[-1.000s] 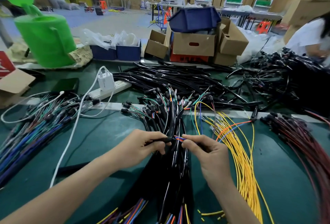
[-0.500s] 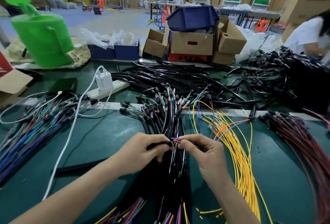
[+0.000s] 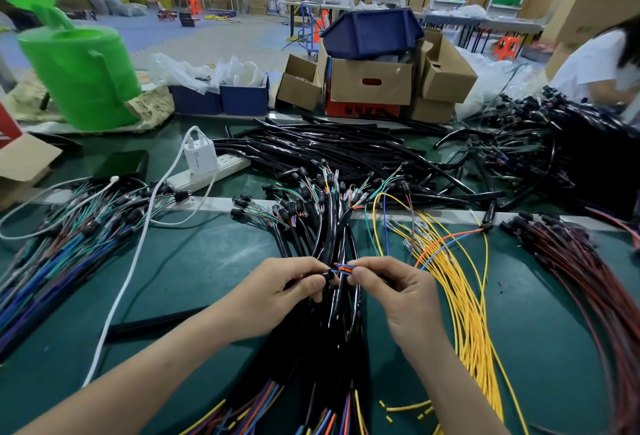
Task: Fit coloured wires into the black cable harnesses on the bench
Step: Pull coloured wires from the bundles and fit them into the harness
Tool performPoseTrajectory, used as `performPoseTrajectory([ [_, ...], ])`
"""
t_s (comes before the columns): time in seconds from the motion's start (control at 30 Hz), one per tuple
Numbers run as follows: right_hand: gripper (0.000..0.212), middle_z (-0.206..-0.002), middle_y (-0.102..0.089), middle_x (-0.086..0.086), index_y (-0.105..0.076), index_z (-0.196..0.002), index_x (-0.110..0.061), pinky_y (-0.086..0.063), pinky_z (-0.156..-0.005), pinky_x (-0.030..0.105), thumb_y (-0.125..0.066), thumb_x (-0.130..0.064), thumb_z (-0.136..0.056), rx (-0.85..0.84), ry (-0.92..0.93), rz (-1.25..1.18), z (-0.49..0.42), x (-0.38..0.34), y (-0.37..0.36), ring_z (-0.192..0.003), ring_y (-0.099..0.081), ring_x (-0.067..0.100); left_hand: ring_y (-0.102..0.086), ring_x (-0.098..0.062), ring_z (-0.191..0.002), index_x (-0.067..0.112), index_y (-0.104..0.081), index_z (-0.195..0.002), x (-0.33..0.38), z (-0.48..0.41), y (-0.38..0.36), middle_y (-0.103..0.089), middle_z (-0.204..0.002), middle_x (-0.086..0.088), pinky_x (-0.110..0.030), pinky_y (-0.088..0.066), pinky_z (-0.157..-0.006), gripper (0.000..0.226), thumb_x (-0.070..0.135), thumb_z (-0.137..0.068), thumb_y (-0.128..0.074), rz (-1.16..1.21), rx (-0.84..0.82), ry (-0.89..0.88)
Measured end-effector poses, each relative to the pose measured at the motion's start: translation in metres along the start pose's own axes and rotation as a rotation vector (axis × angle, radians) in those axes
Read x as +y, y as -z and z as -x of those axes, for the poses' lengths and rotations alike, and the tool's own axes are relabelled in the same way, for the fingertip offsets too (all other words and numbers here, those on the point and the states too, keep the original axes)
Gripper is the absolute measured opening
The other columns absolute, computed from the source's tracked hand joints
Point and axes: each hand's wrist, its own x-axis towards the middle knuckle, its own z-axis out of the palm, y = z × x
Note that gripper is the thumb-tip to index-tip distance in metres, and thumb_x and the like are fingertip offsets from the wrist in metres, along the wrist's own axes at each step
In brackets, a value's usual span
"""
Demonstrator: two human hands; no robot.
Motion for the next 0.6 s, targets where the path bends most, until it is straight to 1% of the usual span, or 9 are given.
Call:
performPoseTrajectory([
  [0.07,0.023,-0.074,-0.073,0.005,-0.077,-0.078,-0.020,-0.051,-0.071,0.017,-0.070,0.001,-0.079,-0.008,0.005,0.025,0.0007,0.0007,-0.0008,-0.073,-0.070,0.016,-0.059,-0.020,-0.071,0.026,-0.064,-0.098,0.0006,-0.0005,0.0003,-0.066,-0.076,0.009,-0.038,-0.046,-0.069,0.020,0.031,-0.093,-0.046,0.001,-0.009,-0.005],
  [0.17,0.023,-0.075,-0.073,0.000,-0.077,-0.077,-0.024,-0.050,-0.071,0.015,-0.073,-0.001,-0.078,-0.007,0.008,0.092,0.0021,0.0030,-0.0038,-0.073,-0.068,0.012,-0.055,-0.018,-0.064,0.038,-0.061,-0.092,-0.0009,0.0004,-0.0002,-0.065,-0.072,0.012,-0.035,-0.043,-0.063,0.016,0.033,-0.093,-0.046,-0.003,-0.003,-0.010],
  [0.23,0.022,-0.076,-0.073,-0.001,-0.077,-0.077,-0.025,-0.050,-0.070,0.016,-0.074,-0.003,-0.077,0.004,0.017,0.126,0.0024,0.0045,-0.0042,-0.073,-0.068,0.013,-0.051,-0.014,-0.057,0.037,-0.061,-0.092,-0.0033,0.0015,-0.0019,-0.064,-0.070,0.014,-0.032,-0.041,-0.056,0.016,0.033,-0.094,-0.045,0.020,0.006,0.001],
  [0.3,0.021,-0.076,-0.073,-0.001,-0.077,-0.077,-0.026,-0.050,-0.071,0.016,-0.075,-0.004,-0.077,0.012,0.023,0.137,0.0024,0.0054,-0.0032,-0.074,-0.068,0.013,-0.045,-0.007,-0.052,0.036,-0.062,-0.092,-0.0057,0.0023,-0.0033,-0.064,-0.068,0.013,-0.026,-0.038,-0.051,0.017,0.032,-0.094,-0.046,0.069,0.016,0.018],
  [0.4,0.022,-0.076,-0.073,-0.003,-0.076,-0.077,-0.027,-0.049,-0.069,0.014,-0.075,-0.005,-0.077,0.005,0.032,0.153,0.0029,0.0055,-0.0028,-0.073,-0.067,0.010,-0.045,-0.001,-0.053,0.034,-0.062,-0.094,-0.0070,0.0029,-0.0032,-0.063,-0.068,0.015,-0.019,-0.037,-0.053,0.016,0.033,-0.094,-0.047,0.048,0.018,0.013],
  [0.47,0.022,-0.076,-0.073,-0.003,-0.076,-0.077,-0.026,-0.048,-0.069,0.013,-0.075,-0.004,-0.077,-0.002,0.036,0.158,0.0028,0.0056,-0.0027,-0.072,-0.067,0.009,-0.048,0.001,-0.055,0.032,-0.062,-0.095,-0.0062,0.0031,-0.0027,-0.062,-0.068,0.017,-0.014,-0.037,-0.055,0.015,0.034,-0.094,-0.047,0.009,0.024,-0.001],
  [0.6,0.018,-0.075,-0.072,-0.005,-0.076,-0.079,-0.026,-0.045,-0.066,0.010,-0.075,-0.007,-0.077,-0.030,0.036,0.220,0.0026,0.0059,-0.0010,-0.071,-0.065,0.006,-0.055,-0.001,-0.065,0.041,-0.060,-0.093,-0.0041,0.0018,-0.0014,-0.064,-0.070,0.015,-0.016,-0.042,-0.064,0.014,0.032,-0.092,-0.049,-0.066,0.025,-0.006],
])
